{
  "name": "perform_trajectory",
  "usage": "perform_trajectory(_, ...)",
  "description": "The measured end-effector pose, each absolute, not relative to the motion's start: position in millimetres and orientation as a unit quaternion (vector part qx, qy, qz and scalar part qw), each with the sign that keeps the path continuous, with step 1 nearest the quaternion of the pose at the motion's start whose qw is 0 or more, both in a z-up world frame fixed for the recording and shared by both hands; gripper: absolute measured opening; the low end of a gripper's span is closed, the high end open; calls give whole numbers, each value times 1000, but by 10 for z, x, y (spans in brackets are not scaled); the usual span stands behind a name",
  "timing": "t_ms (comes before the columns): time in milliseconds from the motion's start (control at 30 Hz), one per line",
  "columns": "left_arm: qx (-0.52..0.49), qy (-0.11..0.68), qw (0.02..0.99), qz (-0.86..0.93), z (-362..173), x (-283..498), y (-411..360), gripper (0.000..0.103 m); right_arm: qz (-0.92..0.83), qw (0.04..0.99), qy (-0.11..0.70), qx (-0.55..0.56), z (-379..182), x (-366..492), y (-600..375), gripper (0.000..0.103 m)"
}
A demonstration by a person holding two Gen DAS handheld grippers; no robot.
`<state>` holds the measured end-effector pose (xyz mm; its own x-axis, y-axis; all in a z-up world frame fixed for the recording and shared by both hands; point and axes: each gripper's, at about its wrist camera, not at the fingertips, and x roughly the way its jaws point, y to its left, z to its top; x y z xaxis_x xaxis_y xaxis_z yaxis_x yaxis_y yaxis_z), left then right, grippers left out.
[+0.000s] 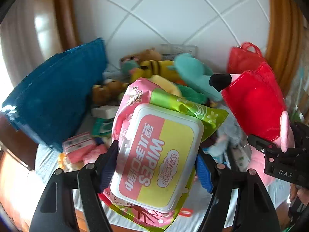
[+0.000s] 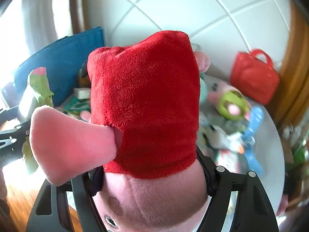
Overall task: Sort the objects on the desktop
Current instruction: 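Carry the WIPES pack and pig plush into the blue crate with both tools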
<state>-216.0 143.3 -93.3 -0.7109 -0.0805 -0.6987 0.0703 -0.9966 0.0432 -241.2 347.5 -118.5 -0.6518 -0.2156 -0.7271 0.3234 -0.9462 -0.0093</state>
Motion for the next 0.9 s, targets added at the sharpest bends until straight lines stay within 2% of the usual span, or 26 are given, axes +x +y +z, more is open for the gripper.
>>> perform_trajectory(233,359,6,60,-931,-782,-2102,536,72,-909,183,88,364,-946,-2492,2470,77)
perform_trajectory(533,334,-17,44,-942,-481,-2220,-370,72,-919,176,91,341,-629,-2617,1470,77)
perform_trajectory(733,294,-21,37,-955,-28,-2333,-674,72,-927,185,115,306,-224,-2793,1072,77)
perform_trajectory(900,250,-20,79,-965,486,-2366,-1020,72,-928,237,127,257,257,-2896,667,77)
